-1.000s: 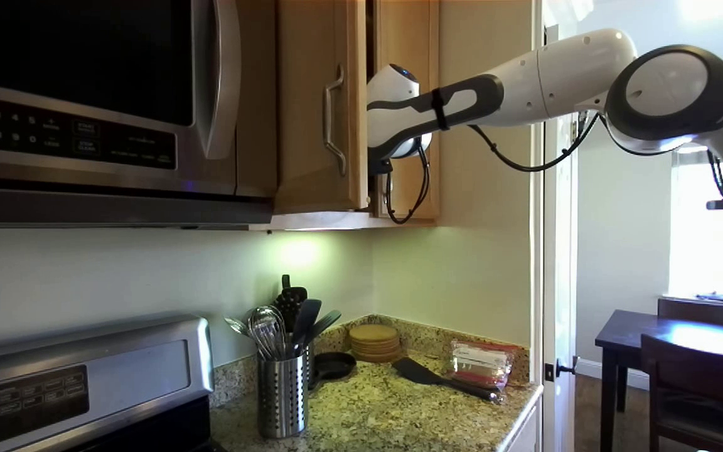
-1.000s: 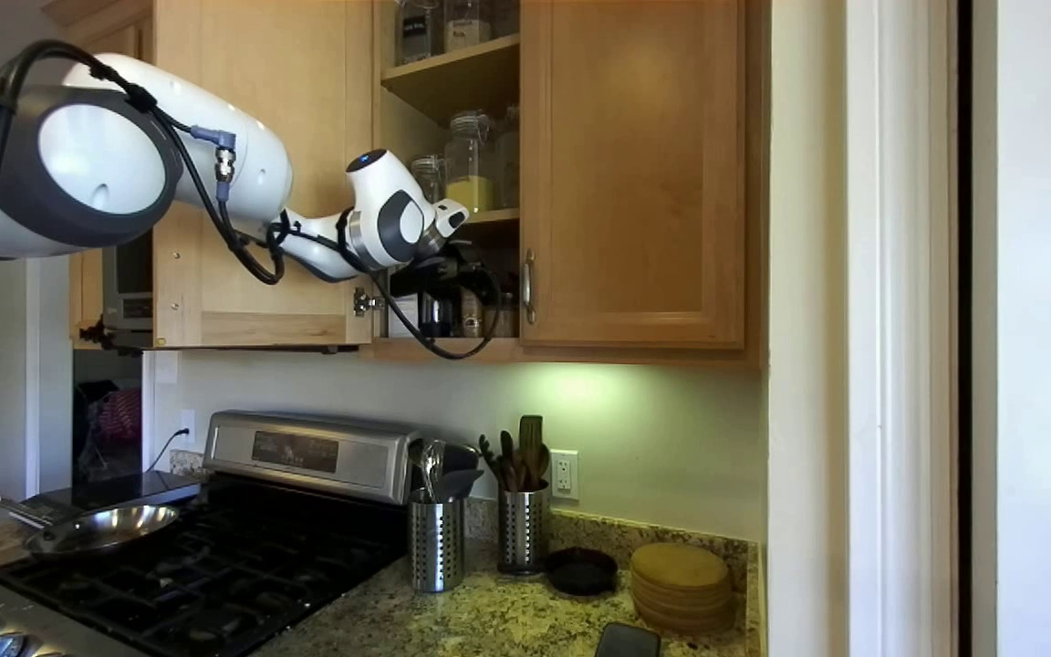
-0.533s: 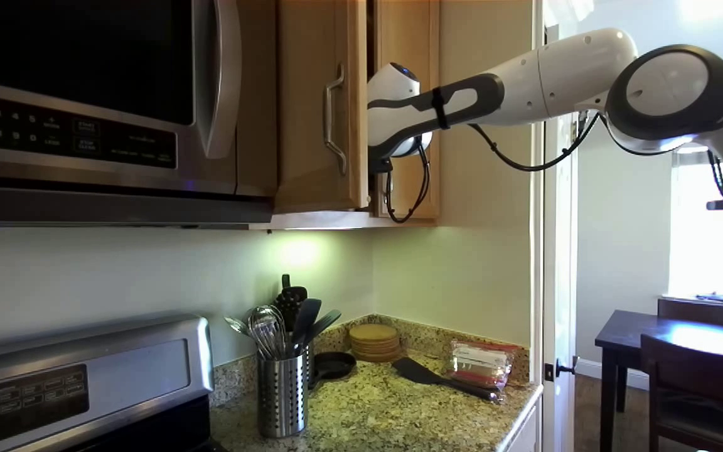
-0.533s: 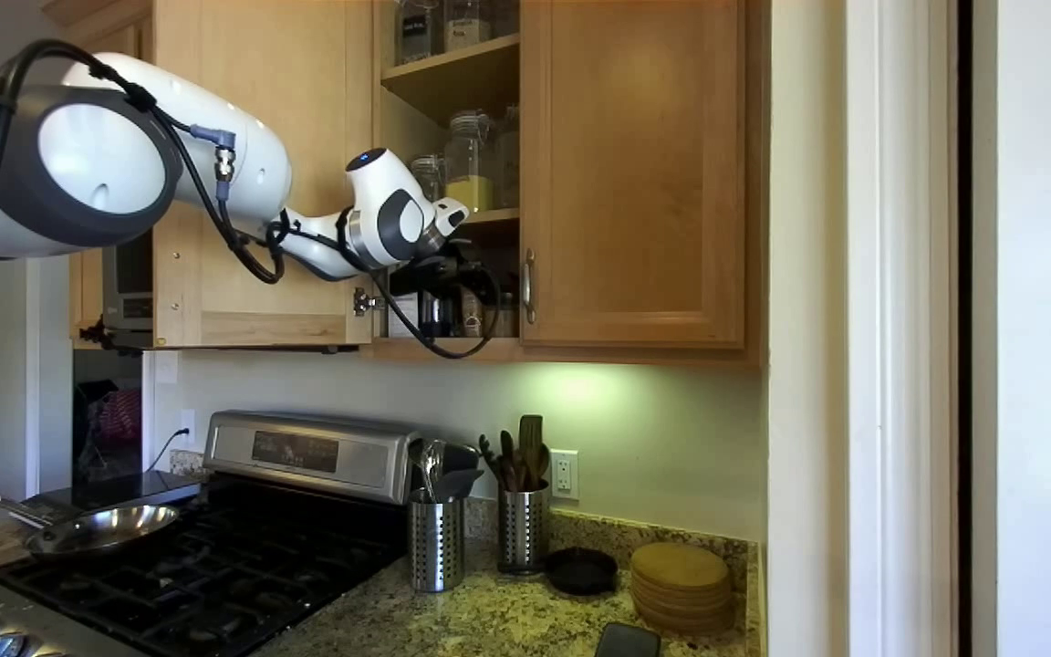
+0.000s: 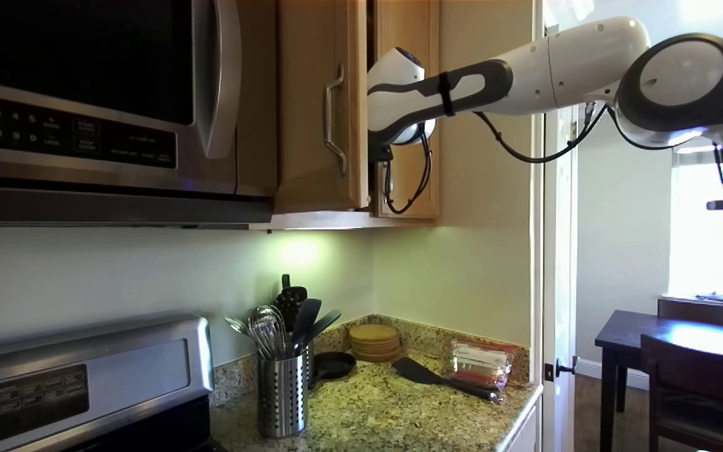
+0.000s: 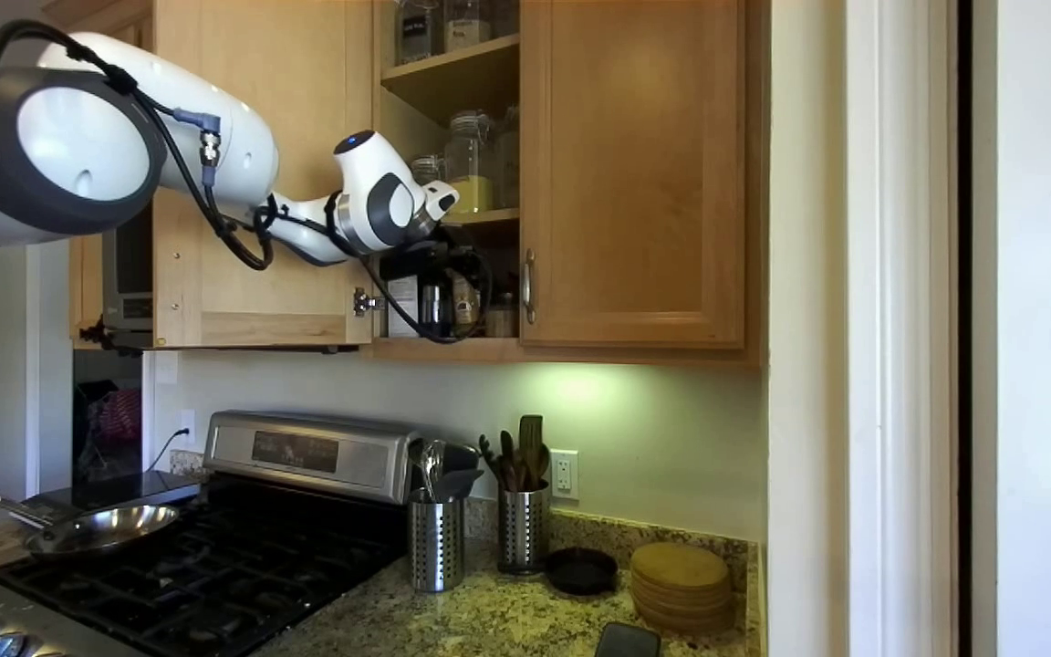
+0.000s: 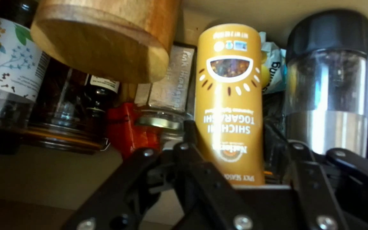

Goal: Open the top left cabinet door then remove the brown bottle out of the cabinet and close the left cabinet door

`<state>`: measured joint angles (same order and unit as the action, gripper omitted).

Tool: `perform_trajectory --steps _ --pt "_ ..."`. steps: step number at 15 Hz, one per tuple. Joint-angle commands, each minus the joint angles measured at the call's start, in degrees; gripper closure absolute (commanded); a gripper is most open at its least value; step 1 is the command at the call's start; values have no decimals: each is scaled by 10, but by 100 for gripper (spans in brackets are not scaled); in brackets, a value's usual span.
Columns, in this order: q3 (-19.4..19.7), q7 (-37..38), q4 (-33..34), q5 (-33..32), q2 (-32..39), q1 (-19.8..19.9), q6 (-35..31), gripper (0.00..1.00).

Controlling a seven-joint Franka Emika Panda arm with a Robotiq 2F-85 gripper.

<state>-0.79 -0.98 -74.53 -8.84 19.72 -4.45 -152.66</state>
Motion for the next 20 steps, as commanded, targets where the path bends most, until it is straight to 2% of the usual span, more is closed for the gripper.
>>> perform_trajectory --steps 1,7,13,17,20 --pt "-2 10 -66 1 -62 -1 -11 73" --pt "3 46 -158 -14 -140 -8 3 73" --pt "0 167 -263 -83 -214 -16 22 73" --pt "-6 255 -306 -150 -224 -19 36 73" --pt "-16 268 -333 -144 -216 -8 33 73"
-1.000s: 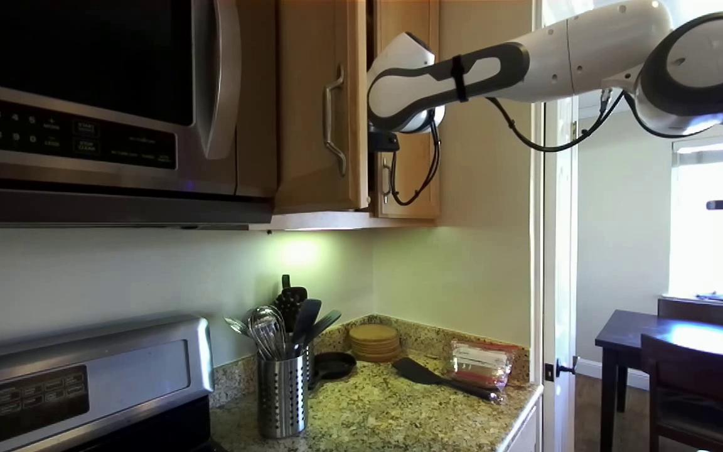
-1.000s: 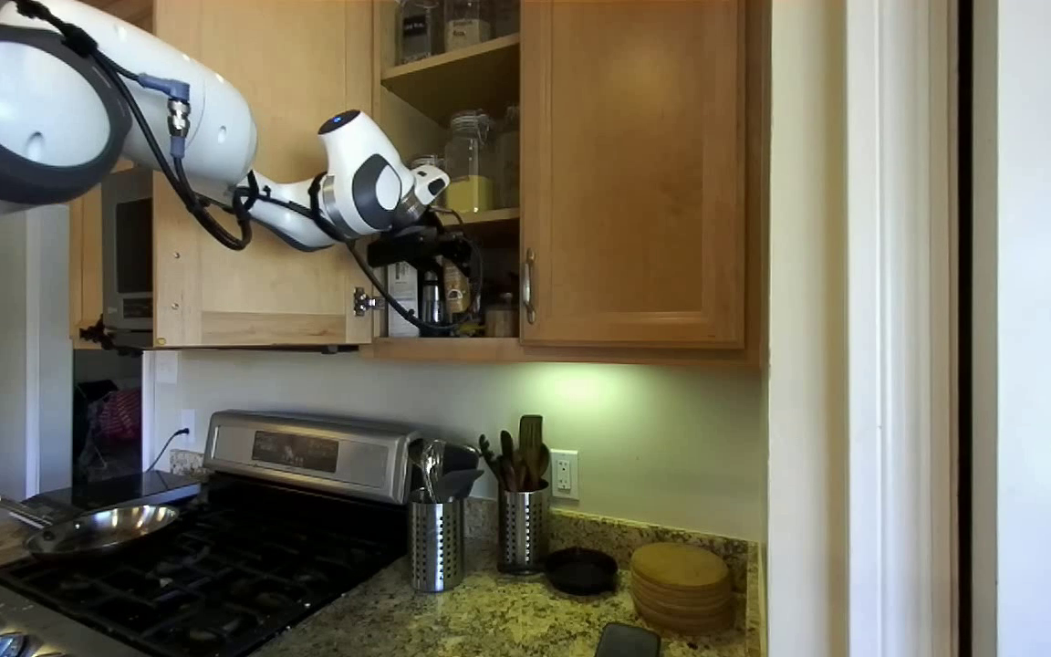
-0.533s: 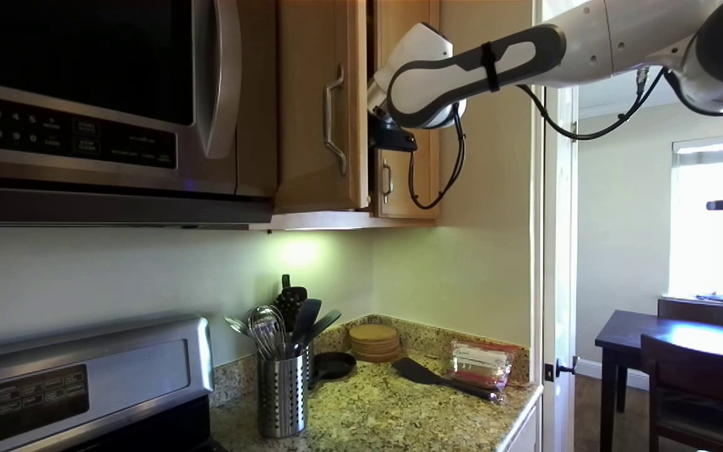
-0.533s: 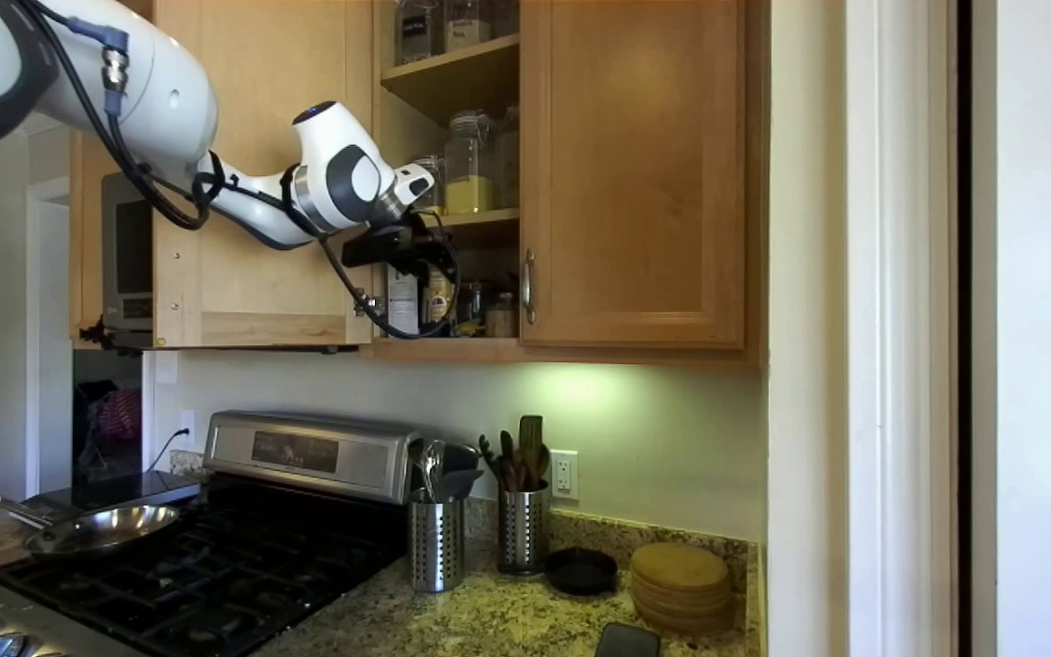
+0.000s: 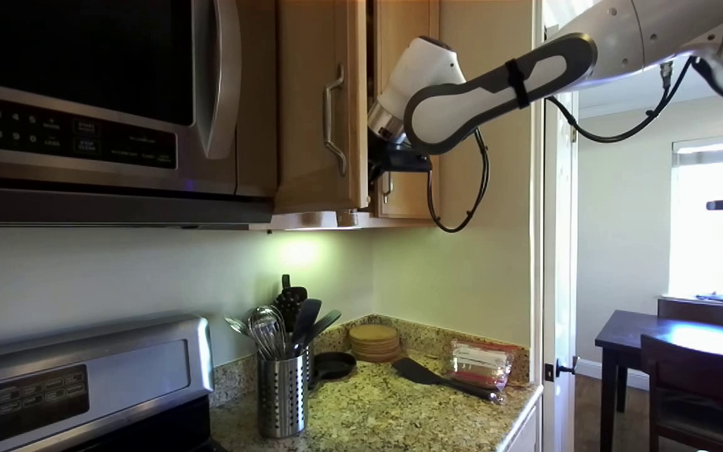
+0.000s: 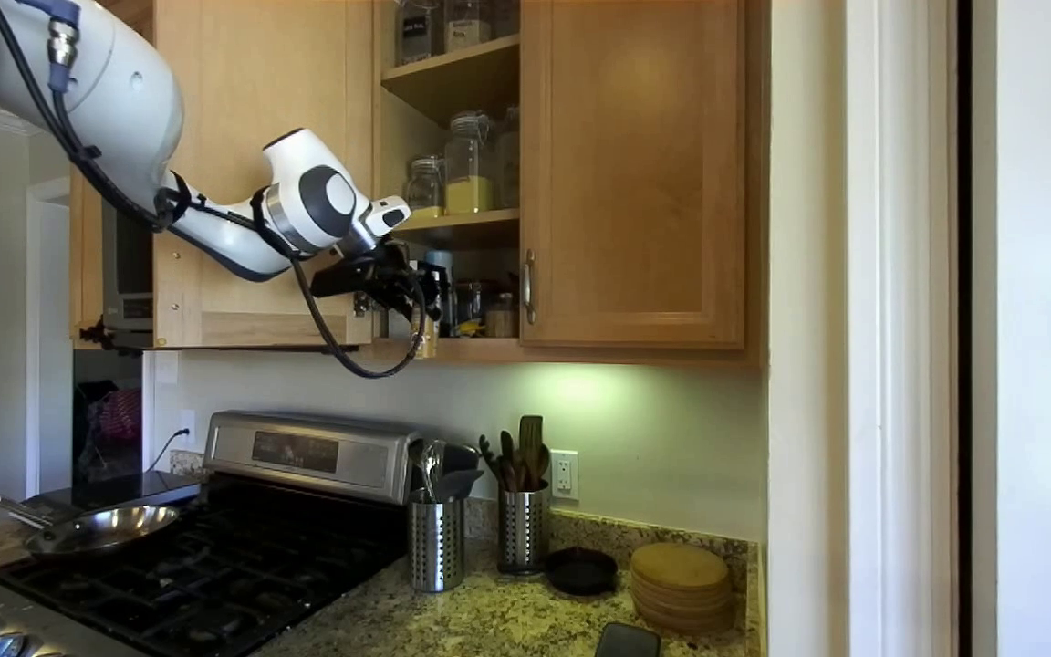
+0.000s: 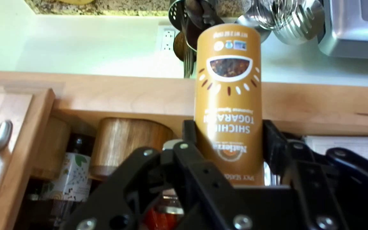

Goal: Open the top left cabinet door then remove the brown bottle out of the cabinet and close the left cabinet door

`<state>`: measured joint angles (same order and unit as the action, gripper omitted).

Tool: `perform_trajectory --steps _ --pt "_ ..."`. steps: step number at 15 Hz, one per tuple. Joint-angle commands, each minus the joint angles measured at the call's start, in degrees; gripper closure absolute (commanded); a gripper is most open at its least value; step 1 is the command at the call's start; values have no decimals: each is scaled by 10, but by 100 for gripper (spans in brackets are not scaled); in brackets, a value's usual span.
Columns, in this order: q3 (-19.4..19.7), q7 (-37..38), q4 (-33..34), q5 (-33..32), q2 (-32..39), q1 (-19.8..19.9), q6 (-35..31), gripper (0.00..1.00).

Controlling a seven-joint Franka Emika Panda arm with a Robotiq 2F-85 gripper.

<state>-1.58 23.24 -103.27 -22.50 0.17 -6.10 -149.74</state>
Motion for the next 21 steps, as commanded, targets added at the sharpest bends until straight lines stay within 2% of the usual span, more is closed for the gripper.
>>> perform_trajectory --steps 1,7,9,12,17,18,21 --pt "-8 26 -54 -5 -19 9 4 73" --pt "-3 25 -123 8 -25 19 -40 73" --pt "2 66 -184 -27 -71 15 -90 73" --pt "9 117 -228 -62 -83 28 -187 73" --pt "9 147 -257 -116 -99 57 -247 73" --pt "8 122 -229 -86 -73 44 -224 48" --pt "9 123 -233 -93 -75 49 -231 48"
